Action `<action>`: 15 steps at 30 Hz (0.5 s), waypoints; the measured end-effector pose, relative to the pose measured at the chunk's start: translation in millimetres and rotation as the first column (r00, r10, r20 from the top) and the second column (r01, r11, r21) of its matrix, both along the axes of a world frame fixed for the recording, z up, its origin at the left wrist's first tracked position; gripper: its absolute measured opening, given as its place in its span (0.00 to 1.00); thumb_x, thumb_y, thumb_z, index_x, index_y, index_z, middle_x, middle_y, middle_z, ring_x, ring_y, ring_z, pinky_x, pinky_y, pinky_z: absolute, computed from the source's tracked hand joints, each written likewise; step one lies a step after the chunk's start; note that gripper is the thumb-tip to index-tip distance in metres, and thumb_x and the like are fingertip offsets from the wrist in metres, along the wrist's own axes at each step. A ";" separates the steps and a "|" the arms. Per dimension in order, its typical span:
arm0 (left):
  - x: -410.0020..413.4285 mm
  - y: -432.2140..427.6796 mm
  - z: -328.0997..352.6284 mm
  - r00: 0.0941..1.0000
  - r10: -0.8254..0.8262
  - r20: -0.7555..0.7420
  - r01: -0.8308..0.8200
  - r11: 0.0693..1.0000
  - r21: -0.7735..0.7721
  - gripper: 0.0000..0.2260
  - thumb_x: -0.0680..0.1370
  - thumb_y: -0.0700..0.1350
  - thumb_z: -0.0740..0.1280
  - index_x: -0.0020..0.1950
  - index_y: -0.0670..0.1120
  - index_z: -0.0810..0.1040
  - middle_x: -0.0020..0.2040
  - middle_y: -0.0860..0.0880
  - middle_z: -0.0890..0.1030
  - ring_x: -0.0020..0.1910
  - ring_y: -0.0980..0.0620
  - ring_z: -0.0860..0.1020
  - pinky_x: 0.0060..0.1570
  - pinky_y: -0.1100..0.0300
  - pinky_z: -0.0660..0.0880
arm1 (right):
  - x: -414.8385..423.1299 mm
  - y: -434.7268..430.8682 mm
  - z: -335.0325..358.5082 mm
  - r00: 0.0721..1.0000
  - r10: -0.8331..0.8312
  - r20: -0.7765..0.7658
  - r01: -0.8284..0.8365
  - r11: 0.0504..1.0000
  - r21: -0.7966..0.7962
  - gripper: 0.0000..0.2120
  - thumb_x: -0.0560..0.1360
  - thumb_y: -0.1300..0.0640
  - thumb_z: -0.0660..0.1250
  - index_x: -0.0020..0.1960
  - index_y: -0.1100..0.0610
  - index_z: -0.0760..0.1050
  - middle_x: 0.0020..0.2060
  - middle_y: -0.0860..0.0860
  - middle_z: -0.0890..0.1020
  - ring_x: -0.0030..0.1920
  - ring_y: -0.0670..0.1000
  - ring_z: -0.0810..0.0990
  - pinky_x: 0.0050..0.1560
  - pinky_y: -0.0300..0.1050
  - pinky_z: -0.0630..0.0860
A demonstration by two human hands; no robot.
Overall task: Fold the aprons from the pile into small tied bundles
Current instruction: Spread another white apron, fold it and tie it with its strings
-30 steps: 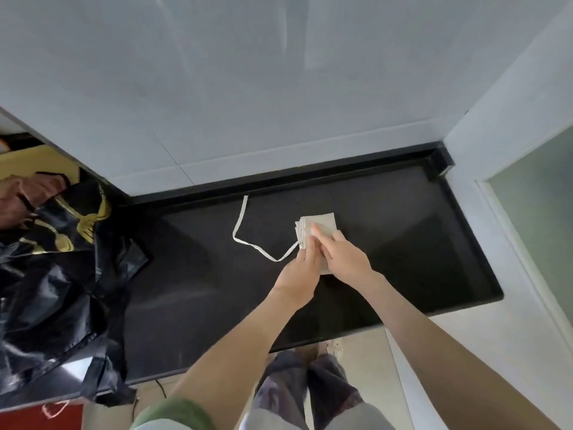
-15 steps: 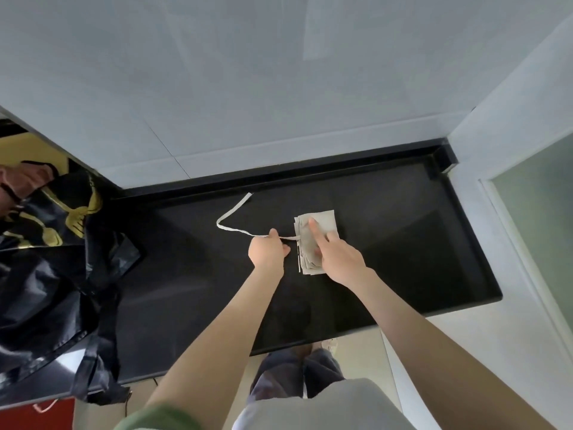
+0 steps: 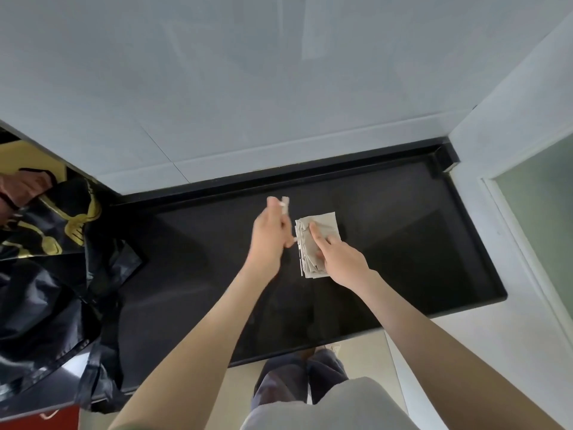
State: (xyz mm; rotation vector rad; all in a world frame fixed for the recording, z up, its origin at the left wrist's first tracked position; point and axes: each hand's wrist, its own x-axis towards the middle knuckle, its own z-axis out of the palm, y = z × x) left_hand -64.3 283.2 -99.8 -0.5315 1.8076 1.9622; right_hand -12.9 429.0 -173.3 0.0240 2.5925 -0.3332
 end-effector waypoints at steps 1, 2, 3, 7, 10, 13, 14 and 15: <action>5.8 7.9 2.1 0.990 -0.130 -0.054 0.128 0.991 -0.043 0.21 0.83 0.54 0.50 0.33 0.47 0.63 0.26 0.52 0.62 0.27 0.55 0.61 0.30 0.63 0.65 | -0.6 -1.6 -0.3 1.000 0.009 0.011 -0.009 1.000 -0.007 0.35 0.80 0.59 0.58 0.79 0.48 0.40 0.61 0.52 0.70 0.45 0.51 0.70 0.41 0.48 0.70; 11.1 16.8 -1.5 0.963 -0.255 -0.090 0.248 0.965 -0.078 0.21 0.82 0.56 0.49 0.34 0.47 0.63 0.28 0.52 0.64 0.28 0.56 0.63 0.33 0.65 0.66 | -0.3 -4.0 0.3 1.000 0.013 0.016 -0.013 1.000 -0.014 0.32 0.80 0.59 0.58 0.78 0.50 0.46 0.60 0.52 0.71 0.46 0.51 0.72 0.42 0.49 0.72; 14.9 25.4 -5.9 0.921 -0.376 -0.104 0.361 0.923 -0.133 0.20 0.83 0.56 0.49 0.35 0.47 0.64 0.31 0.52 0.65 0.31 0.57 0.65 0.36 0.66 0.68 | -0.9 -5.6 -0.2 1.000 0.008 0.008 -0.008 1.000 -0.019 0.26 0.81 0.59 0.57 0.76 0.52 0.54 0.60 0.52 0.72 0.48 0.52 0.75 0.45 0.49 0.75; 9.8 41.6 -39.4 0.804 -0.594 -0.016 0.546 0.750 -0.374 0.12 0.84 0.47 0.50 0.43 0.48 0.66 0.37 0.53 0.70 0.37 0.57 0.69 0.38 0.66 0.68 | -1.3 -3.7 0.4 0.999 -0.032 0.029 0.036 0.989 -0.145 0.16 0.82 0.58 0.55 0.69 0.57 0.65 0.57 0.54 0.77 0.50 0.51 0.77 0.53 0.47 0.77; 2.9 39.8 -55.2 0.816 -0.578 0.004 0.542 0.762 -0.355 0.14 0.84 0.46 0.51 0.40 0.49 0.68 0.36 0.53 0.72 0.38 0.55 0.70 0.43 0.61 0.68 | 1.0 9.9 11.1 1.000 -0.004 0.018 0.010 0.944 -0.330 0.18 0.81 0.64 0.54 0.70 0.58 0.68 0.59 0.52 0.77 0.55 0.50 0.76 0.57 0.47 0.73; 2.9 39.7 -56.7 0.804 -0.594 0.018 0.572 0.767 -0.291 0.14 0.84 0.44 0.52 0.45 0.50 0.75 0.34 0.55 0.73 0.35 0.60 0.70 0.42 0.66 0.66 | 9.5 26.8 20.7 0.992 -0.119 -0.048 0.092 0.917 -0.388 0.14 0.80 0.66 0.54 0.43 0.54 0.75 0.36 0.42 0.70 0.39 0.42 0.71 0.42 0.37 0.65; 3.5 41.3 -55.2 0.774 -0.632 0.038 0.613 0.733 -0.293 0.14 0.84 0.43 0.53 0.49 0.50 0.77 0.35 0.56 0.75 0.36 0.62 0.71 0.41 0.68 0.66 | 9.7 30.2 26.7 0.985 -0.161 -0.060 0.123 0.906 -0.404 0.16 0.80 0.65 0.55 0.40 0.53 0.74 0.35 0.42 0.69 0.38 0.42 0.71 0.40 0.35 0.65; 4.4 43.2 -55.3 0.733 -0.678 0.059 0.659 0.687 -0.307 0.14 0.84 0.41 0.53 0.53 0.49 0.78 0.39 0.56 0.77 0.40 0.62 0.73 0.41 0.69 0.66 | 10.1 33.0 30.6 0.981 -0.187 -0.061 0.143 0.891 -0.430 0.15 0.80 0.65 0.55 0.42 0.54 0.77 0.36 0.43 0.71 0.41 0.45 0.73 0.41 0.35 0.67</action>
